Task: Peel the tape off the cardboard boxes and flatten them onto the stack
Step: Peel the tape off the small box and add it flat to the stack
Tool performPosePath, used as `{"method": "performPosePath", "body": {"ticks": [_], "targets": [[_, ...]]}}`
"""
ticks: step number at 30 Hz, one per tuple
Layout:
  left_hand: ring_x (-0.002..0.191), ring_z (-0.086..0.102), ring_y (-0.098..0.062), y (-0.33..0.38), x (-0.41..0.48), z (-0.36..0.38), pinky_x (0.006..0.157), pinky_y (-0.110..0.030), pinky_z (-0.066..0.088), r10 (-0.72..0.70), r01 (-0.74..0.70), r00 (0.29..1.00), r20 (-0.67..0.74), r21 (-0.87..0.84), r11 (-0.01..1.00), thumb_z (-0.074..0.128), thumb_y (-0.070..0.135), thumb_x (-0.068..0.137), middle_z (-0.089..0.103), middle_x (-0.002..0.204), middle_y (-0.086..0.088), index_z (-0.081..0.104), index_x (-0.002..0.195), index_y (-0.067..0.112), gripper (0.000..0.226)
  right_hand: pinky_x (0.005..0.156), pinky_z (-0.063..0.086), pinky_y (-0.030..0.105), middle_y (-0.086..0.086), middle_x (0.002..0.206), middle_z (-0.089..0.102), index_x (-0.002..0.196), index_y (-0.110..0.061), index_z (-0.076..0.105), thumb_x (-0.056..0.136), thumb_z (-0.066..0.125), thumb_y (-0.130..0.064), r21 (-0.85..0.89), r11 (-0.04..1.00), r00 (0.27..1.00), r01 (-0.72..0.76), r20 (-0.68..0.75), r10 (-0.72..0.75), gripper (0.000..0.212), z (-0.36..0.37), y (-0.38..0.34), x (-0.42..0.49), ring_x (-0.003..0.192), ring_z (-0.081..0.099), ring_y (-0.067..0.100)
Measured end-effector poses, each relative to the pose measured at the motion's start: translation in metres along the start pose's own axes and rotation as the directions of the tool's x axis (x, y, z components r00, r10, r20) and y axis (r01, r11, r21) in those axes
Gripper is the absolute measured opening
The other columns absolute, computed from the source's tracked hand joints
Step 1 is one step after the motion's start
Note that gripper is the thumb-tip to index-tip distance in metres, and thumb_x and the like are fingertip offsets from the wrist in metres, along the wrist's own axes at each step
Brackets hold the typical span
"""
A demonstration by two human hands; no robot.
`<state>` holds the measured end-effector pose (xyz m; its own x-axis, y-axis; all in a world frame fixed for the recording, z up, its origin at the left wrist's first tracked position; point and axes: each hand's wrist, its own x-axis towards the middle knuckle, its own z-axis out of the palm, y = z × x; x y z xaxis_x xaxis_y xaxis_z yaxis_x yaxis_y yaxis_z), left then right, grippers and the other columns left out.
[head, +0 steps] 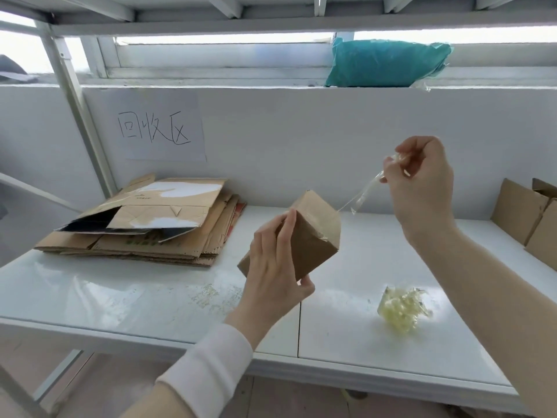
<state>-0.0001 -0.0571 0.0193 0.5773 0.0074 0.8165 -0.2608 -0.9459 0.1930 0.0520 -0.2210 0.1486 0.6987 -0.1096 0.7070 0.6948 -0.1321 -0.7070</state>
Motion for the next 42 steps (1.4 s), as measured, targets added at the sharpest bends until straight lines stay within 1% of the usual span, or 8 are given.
{"method": "performPosePath", "body": {"ticks": [7, 13, 17, 22, 29, 35, 39, 42], "targets": [[0.119, 0.037, -0.027, -0.018, -0.003, -0.024, 0.104, -0.039, 0.033, 0.182, -0.19, 0.974, 0.131, 0.052, 0.98, 0.056, 0.031, 0.062, 0.032, 0.134, -0.009, 0.018, 0.141, 0.016, 0.089, 0.057, 0.041, 0.004, -0.007, 0.074, 0.045, 0.077, -0.034, 0.044, 0.086, 0.052, -0.003, -0.072, 0.994, 0.996, -0.087, -0.024, 0.085, 0.033, -0.004, 0.032, 0.004, 0.065, 0.05, 0.008], [0.118, 0.037, -0.027, -0.07, -0.029, -0.038, 0.092, -0.049, 0.048, 0.081, -0.103, 0.973, 0.216, 0.091, 0.991, 0.076, 0.021, 0.052, 0.032, 0.131, -0.01, 0.012, 0.142, 0.016, 0.111, 0.064, 0.037, 0.002, -0.011, 0.086, 0.043, 0.091, -0.023, 0.05, 0.081, 0.04, 0.003, -0.237, 0.954, 0.93, -0.185, -0.356, 0.092, 0.029, -0.033, 0.04, 0.037, 0.064, 0.047, -0.012], [0.119, 0.033, -0.027, -0.068, -0.022, -0.039, 0.094, -0.045, 0.045, -0.004, 0.001, 0.995, 0.102, 0.029, 1.0, 0.079, 0.015, 0.052, 0.029, 0.133, -0.009, 0.015, 0.142, 0.014, 0.11, 0.07, 0.032, -0.003, -0.004, 0.091, 0.039, 0.102, -0.007, 0.06, 0.084, 0.048, 0.004, -0.431, 0.902, 0.98, -0.002, -0.181, -0.084, 0.024, -0.044, 0.06, 0.019, 0.063, 0.045, -0.013], [0.123, 0.027, -0.025, -0.044, -0.004, -0.034, 0.1, -0.047, 0.04, -0.125, 0.125, 0.992, 0.009, -0.102, 0.987, 0.07, 0.019, 0.056, 0.025, 0.133, -0.003, 0.011, 0.143, 0.019, 0.105, 0.06, 0.046, 0.034, 0.023, 0.098, 0.05, 0.104, 0.001, 0.062, 0.082, 0.057, 0.006, -0.738, 0.633, 0.966, 0.234, 0.102, -0.239, 0.023, -0.072, 0.092, -0.019, 0.074, 0.056, 0.03], [0.129, 0.021, -0.019, -0.015, 0.003, -0.018, 0.103, -0.045, 0.036, -0.211, 0.209, 0.977, 0.016, -0.245, 0.947, 0.073, 0.012, 0.058, 0.02, 0.132, 0.008, 0.006, 0.143, 0.031, 0.109, 0.059, 0.039, 0.027, 0.003, 0.101, 0.05, 0.125, -0.012, 0.054, 0.094, 0.048, -0.013, -0.792, 0.504, 0.79, 0.345, 0.535, 0.3, 0.032, -0.089, 0.149, -0.104, 0.077, 0.047, 0.017], [0.126, 0.02, -0.012, 0.007, 0.007, -0.007, 0.095, -0.03, 0.03, -0.201, 0.214, 0.977, 0.074, -0.243, 0.946, 0.076, 0.013, 0.06, 0.02, 0.13, 0.011, 0.004, 0.145, 0.025, 0.112, 0.079, 0.046, 0.03, -0.006, 0.093, 0.056, 0.125, -0.017, 0.048, 0.094, 0.045, -0.013, -0.772, 0.625, 0.72, -0.114, 0.369, 0.588, 0.032, -0.096, 0.145, -0.096, 0.089, 0.055, 0.018], [0.119, 0.014, 0.0, 0.019, 0.007, -0.004, 0.091, -0.028, 0.032, -0.227, 0.255, 0.965, 0.134, -0.259, 0.932, 0.076, 0.012, 0.061, 0.018, 0.13, 0.013, 0.003, 0.147, 0.02, 0.113, 0.07, 0.037, 0.024, -0.003, 0.101, 0.05, 0.103, -0.018, 0.063, 0.079, 0.07, -0.033, -0.89, 0.452, 0.778, 0.065, 0.329, 0.536, 0.029, -0.103, 0.129, -0.085, 0.086, 0.055, 0.018], [0.116, 0.009, 0.006, 0.026, 0.006, -0.005, 0.09, -0.027, 0.032, -0.2, 0.239, 0.966, 0.166, -0.258, 0.936, 0.076, 0.013, 0.061, 0.017, 0.131, 0.012, 0.002, 0.147, 0.021, 0.113, 0.079, 0.037, 0.023, 0.0, 0.103, 0.035, 0.102, -0.015, 0.069, 0.07, 0.079, -0.026, -0.812, 0.584, 0.855, 0.004, 0.306, 0.42, 0.036, -0.106, 0.125, -0.076, 0.085, 0.043, 0.016]]}}
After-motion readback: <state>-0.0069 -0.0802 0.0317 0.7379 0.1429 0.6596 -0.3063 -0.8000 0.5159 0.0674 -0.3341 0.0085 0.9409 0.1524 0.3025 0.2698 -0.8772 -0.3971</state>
